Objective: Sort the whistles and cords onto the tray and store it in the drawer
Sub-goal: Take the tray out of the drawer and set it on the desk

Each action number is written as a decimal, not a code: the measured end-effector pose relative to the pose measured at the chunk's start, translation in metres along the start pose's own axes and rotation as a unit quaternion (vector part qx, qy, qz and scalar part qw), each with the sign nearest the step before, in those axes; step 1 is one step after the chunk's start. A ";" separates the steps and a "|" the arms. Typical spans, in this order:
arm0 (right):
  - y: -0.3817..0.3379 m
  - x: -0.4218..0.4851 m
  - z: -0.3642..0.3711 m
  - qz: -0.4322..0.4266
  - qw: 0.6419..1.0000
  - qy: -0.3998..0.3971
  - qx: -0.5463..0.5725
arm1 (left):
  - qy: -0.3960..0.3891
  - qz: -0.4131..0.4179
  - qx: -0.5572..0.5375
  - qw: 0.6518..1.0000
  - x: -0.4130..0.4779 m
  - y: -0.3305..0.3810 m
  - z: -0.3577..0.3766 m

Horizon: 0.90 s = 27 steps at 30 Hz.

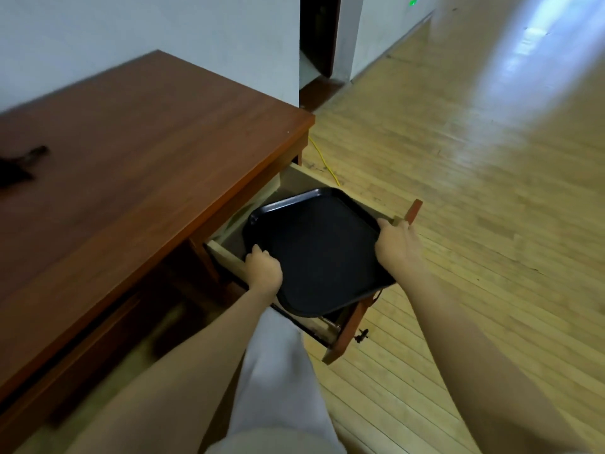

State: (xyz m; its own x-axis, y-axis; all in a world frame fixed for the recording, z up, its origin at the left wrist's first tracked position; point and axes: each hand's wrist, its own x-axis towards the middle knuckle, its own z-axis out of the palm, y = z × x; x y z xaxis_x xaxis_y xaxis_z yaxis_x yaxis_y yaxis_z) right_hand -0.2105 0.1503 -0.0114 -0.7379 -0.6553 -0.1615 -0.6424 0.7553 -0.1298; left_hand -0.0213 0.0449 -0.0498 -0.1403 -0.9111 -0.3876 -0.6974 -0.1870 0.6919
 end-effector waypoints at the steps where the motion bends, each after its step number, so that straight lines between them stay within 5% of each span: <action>1: 0.004 -0.009 0.002 0.011 1.000 0.007 0.009 | 0.005 0.017 0.009 1.000 -0.006 0.000 -0.003; 14: 0.015 -0.082 0.010 0.073 0.978 0.100 0.166 | 0.063 0.203 0.098 0.972 -0.054 0.011 -0.054; 27: -0.126 -0.098 0.006 -0.142 0.972 0.090 0.163 | 0.224 0.152 0.137 0.953 -0.054 -0.044 -0.188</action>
State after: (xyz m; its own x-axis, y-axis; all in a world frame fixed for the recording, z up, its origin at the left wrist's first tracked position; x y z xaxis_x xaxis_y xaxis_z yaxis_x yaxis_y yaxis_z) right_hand -0.0560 0.1188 0.0147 -0.5841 -0.8059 0.0967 -0.7471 0.4872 -0.4522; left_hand 0.1491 0.0335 0.0556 -0.0938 -0.9847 0.1469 -0.8384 0.1577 0.5217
